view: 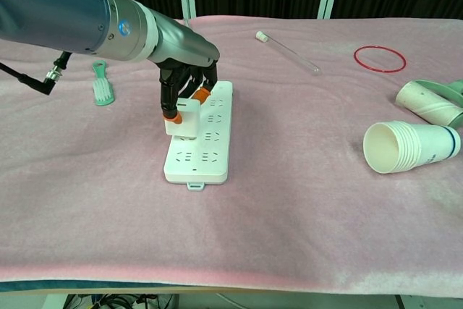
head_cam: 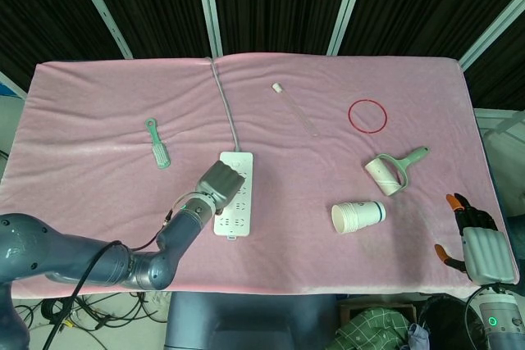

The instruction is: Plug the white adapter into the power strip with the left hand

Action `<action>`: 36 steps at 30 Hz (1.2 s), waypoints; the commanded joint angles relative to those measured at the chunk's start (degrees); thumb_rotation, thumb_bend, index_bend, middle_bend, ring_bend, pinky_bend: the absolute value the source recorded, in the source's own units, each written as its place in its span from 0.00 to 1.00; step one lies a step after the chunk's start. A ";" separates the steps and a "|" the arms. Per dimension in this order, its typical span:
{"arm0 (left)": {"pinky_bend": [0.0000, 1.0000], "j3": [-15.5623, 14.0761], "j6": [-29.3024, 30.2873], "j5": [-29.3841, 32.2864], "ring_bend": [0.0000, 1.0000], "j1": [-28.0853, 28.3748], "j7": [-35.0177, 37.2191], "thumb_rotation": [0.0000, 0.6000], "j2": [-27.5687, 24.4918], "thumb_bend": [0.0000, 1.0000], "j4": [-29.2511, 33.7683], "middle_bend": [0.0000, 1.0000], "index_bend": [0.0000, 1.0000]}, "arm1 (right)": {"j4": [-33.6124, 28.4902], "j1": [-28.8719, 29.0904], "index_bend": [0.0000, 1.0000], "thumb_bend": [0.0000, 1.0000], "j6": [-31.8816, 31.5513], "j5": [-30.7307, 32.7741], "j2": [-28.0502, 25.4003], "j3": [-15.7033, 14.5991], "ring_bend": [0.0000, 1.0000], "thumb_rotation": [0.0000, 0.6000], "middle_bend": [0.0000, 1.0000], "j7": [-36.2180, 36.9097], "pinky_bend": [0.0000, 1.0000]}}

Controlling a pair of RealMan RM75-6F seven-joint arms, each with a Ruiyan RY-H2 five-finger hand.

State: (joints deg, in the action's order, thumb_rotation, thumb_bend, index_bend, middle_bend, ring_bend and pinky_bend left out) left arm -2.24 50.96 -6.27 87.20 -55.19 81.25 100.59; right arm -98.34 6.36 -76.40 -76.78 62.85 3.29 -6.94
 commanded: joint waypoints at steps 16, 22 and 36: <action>0.45 -0.73 -0.96 0.53 0.38 0.66 0.22 1.00 1.90 0.44 -2.06 0.59 0.58 | -0.06 0.02 0.07 0.18 0.04 -0.04 -0.05 -0.06 0.17 1.00 0.06 0.06 0.16; 0.46 -0.92 -1.04 0.36 0.38 0.77 0.23 1.00 2.73 0.44 -2.62 0.60 0.59 | -0.06 0.06 0.07 0.18 0.08 -0.13 -0.07 -0.08 0.17 1.00 0.06 0.13 0.16; 0.67 -1.58 -1.30 -0.79 0.46 0.34 0.79 1.00 3.94 0.48 -3.54 0.64 0.62 | -0.07 0.10 0.07 0.18 0.18 -0.17 -0.07 -0.11 0.17 1.00 0.06 0.35 0.16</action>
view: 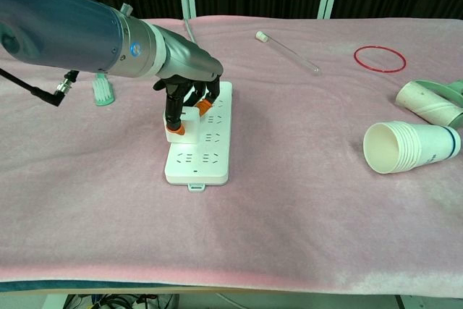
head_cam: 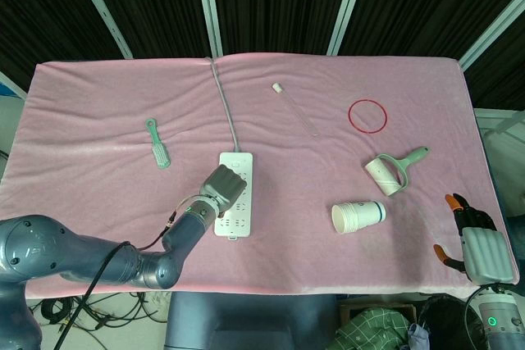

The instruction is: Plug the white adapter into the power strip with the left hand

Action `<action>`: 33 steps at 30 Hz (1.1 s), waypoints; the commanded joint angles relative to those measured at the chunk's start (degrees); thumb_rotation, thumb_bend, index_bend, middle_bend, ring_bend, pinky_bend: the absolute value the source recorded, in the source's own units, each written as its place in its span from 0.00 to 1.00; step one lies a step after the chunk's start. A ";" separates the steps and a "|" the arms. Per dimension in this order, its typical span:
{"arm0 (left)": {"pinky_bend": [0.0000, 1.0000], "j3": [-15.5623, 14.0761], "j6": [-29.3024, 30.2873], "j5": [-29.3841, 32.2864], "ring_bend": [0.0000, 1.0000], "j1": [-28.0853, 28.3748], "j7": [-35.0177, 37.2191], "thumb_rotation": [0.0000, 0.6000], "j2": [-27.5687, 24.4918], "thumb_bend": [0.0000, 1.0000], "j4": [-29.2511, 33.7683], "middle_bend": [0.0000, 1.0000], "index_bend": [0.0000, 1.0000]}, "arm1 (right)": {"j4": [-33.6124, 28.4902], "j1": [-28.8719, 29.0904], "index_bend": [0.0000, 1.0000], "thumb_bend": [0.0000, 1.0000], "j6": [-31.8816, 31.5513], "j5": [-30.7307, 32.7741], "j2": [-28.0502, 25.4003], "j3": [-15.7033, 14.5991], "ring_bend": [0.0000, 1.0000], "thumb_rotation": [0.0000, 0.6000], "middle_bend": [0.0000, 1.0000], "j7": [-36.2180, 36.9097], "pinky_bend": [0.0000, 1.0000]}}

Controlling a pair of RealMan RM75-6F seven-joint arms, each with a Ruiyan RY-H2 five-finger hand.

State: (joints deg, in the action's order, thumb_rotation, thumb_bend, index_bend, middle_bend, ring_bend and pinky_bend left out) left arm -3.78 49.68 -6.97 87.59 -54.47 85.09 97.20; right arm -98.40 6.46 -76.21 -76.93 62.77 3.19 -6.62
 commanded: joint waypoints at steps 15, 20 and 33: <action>0.68 -0.69 0.02 -0.03 0.47 0.06 -0.50 1.00 1.61 0.48 -1.57 0.65 0.63 | -0.03 0.02 0.07 0.18 0.02 -0.07 -0.02 -0.05 0.17 1.00 0.06 0.10 0.16; 0.67 -1.10 -0.15 0.07 0.47 0.03 -0.79 1.00 1.79 0.48 -1.79 0.65 0.64 | -0.02 0.02 0.07 0.18 0.02 -0.07 -0.02 -0.05 0.17 1.00 0.06 0.09 0.16; 0.03 -0.98 3.16 -0.07 0.02 -0.03 -1.67 1.00 0.75 0.16 0.20 0.14 0.23 | -0.07 0.04 0.07 0.18 0.08 0.00 0.04 -0.09 0.17 1.00 0.06 -0.07 0.16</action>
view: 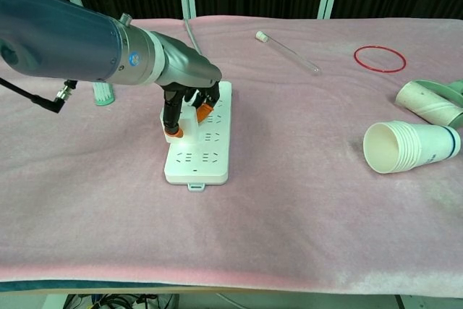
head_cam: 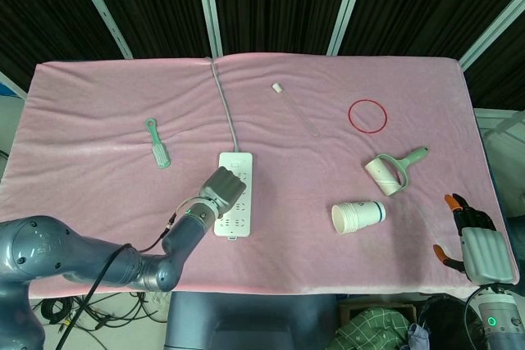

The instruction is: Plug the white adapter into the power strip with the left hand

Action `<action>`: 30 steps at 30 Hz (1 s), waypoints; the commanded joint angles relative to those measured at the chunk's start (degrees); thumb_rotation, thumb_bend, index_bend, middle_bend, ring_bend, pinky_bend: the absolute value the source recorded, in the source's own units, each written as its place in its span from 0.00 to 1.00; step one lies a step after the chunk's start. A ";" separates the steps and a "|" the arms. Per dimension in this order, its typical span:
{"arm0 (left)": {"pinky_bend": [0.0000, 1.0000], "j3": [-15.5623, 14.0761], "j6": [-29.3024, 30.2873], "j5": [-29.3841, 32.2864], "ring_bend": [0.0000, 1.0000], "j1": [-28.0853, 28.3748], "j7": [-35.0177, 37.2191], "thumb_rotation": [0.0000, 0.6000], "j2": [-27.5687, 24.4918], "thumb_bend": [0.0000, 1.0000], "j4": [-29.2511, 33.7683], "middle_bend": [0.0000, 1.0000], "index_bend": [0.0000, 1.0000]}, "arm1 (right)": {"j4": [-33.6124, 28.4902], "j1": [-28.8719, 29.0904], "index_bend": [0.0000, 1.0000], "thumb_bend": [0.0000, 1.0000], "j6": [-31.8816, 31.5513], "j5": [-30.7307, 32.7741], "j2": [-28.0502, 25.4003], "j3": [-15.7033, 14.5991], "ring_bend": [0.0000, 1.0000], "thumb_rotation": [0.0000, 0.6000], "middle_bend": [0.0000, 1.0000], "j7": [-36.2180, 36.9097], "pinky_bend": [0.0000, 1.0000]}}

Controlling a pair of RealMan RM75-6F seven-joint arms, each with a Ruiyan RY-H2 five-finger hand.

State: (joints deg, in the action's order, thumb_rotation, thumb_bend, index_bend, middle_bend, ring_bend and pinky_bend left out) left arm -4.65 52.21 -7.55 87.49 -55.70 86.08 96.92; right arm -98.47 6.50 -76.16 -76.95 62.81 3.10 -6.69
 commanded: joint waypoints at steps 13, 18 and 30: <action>0.00 3.21 6.79 -3.76 0.00 -1.60 2.06 1.00 -8.70 0.12 9.71 0.07 0.19 | -0.17 0.10 0.07 0.18 0.43 0.39 -0.11 -0.08 0.17 1.00 0.06 -0.26 0.16; 0.00 2.91 14.22 -8.73 0.00 -5.18 4.60 1.00 -17.20 0.12 18.95 0.08 0.19 | -0.13 0.06 0.07 0.18 0.29 0.58 -0.11 0.04 0.17 1.00 0.06 -0.27 0.16; 0.00 -17.01 35.25 -57.56 0.00 -41.76 36.51 1.00 -34.37 0.12 22.00 0.07 0.19 | -0.34 -0.05 0.07 0.18 -0.40 0.82 0.37 0.21 0.17 1.00 0.06 -1.72 0.16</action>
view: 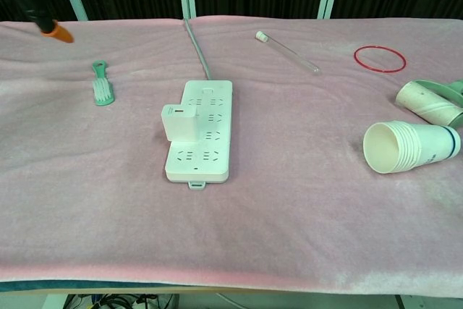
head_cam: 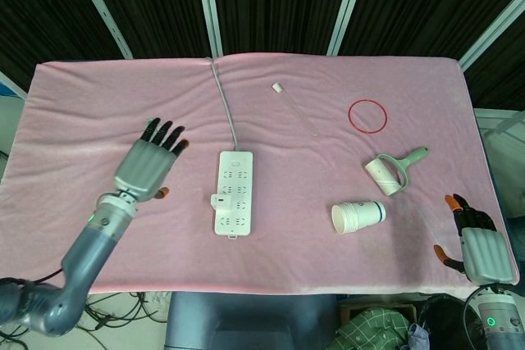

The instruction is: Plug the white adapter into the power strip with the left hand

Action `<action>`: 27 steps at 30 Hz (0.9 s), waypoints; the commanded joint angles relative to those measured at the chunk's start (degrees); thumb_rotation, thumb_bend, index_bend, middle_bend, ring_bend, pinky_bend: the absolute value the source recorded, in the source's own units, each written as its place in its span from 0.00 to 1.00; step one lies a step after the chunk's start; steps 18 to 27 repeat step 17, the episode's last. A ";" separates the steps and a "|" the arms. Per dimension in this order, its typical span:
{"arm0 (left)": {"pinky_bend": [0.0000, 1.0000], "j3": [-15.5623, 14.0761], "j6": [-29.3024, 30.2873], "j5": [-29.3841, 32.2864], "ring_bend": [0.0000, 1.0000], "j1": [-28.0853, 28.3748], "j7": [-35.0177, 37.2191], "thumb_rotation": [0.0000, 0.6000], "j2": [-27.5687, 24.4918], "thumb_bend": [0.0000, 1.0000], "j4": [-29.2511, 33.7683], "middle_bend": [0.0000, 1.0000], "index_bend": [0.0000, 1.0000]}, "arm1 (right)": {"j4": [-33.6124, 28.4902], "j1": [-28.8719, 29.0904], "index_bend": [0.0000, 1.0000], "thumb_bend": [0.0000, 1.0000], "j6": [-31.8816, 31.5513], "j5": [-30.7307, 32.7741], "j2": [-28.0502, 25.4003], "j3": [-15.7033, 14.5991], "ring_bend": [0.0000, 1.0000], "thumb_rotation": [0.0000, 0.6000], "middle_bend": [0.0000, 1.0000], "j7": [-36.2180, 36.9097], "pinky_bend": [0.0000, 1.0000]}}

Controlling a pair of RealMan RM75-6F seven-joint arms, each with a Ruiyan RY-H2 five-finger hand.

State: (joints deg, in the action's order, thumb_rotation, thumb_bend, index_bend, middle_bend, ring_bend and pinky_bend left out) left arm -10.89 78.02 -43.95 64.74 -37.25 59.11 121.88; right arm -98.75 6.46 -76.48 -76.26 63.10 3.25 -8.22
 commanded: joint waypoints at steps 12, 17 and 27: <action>0.00 -12.90 18.47 -34.49 0.00 -41.87 42.04 1.00 -4.95 0.12 -23.38 0.07 0.19 | -0.16 0.00 0.07 0.18 -0.17 0.51 0.38 0.14 0.17 1.00 0.06 -1.14 0.16; 0.00 -10.91 17.23 -34.48 0.00 -44.39 42.80 1.00 -5.57 0.12 -24.34 0.07 0.19 | -0.17 0.13 0.07 0.18 0.13 0.46 0.38 0.06 0.17 1.00 0.06 -1.07 0.16; 0.00 -10.91 17.23 -34.48 0.00 -44.39 42.80 1.00 -5.57 0.12 -24.34 0.07 0.19 | -0.17 0.13 0.07 0.18 0.13 0.46 0.38 0.06 0.17 1.00 0.06 -1.07 0.16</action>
